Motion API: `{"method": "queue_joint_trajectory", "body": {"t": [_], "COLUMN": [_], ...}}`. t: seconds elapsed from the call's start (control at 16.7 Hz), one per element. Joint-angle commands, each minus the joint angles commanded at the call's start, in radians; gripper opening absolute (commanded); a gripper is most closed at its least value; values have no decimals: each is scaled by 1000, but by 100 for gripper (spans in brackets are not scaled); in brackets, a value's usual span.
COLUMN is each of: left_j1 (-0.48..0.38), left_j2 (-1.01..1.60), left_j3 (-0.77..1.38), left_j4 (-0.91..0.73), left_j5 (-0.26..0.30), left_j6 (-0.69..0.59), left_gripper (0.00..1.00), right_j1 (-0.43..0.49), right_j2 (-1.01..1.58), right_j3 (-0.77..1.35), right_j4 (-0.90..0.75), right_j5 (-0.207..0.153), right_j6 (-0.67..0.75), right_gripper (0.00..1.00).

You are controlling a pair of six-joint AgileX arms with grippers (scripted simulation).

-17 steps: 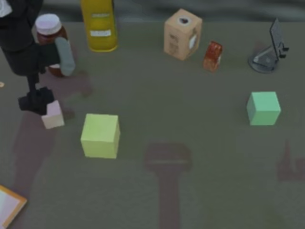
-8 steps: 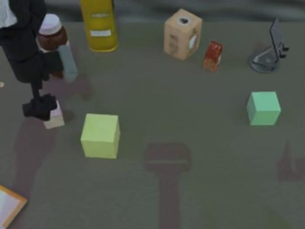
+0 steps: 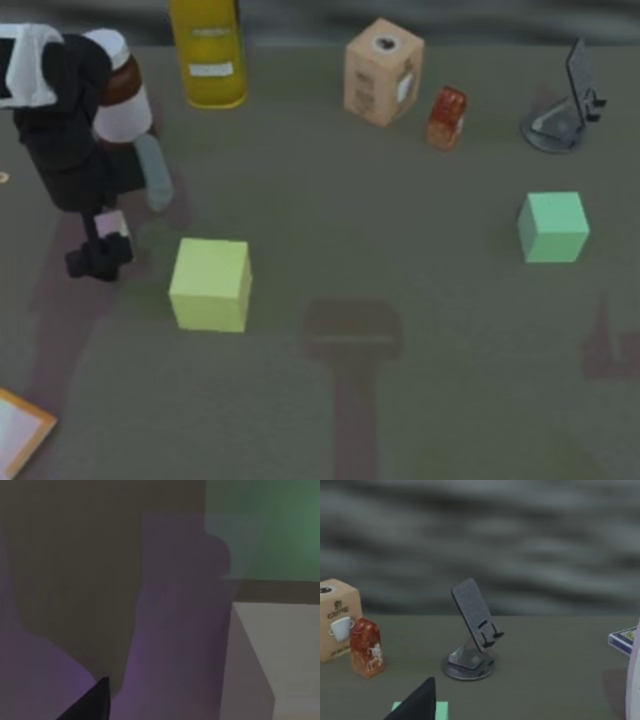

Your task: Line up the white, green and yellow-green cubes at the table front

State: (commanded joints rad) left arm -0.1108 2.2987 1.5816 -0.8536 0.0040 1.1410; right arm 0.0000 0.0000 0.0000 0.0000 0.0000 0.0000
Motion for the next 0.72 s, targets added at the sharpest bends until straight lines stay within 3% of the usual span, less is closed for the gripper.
{"method": "queue_joint_trajectory", "body": {"t": [0.12,0.72], "left_j1": [0,0], "left_j2": [0,0], "left_j3": [0,0], "left_j4": [0,0], "left_j5": [0,0], "left_j6": [0,0], "left_gripper": [100,25], "right_j1": [0,0], "right_j2": [0,0], "right_j3": [0,0], "right_j4": [0,0], "right_j5": [0,0], "right_j6": [0,0], "right_gripper": [100,100]}}
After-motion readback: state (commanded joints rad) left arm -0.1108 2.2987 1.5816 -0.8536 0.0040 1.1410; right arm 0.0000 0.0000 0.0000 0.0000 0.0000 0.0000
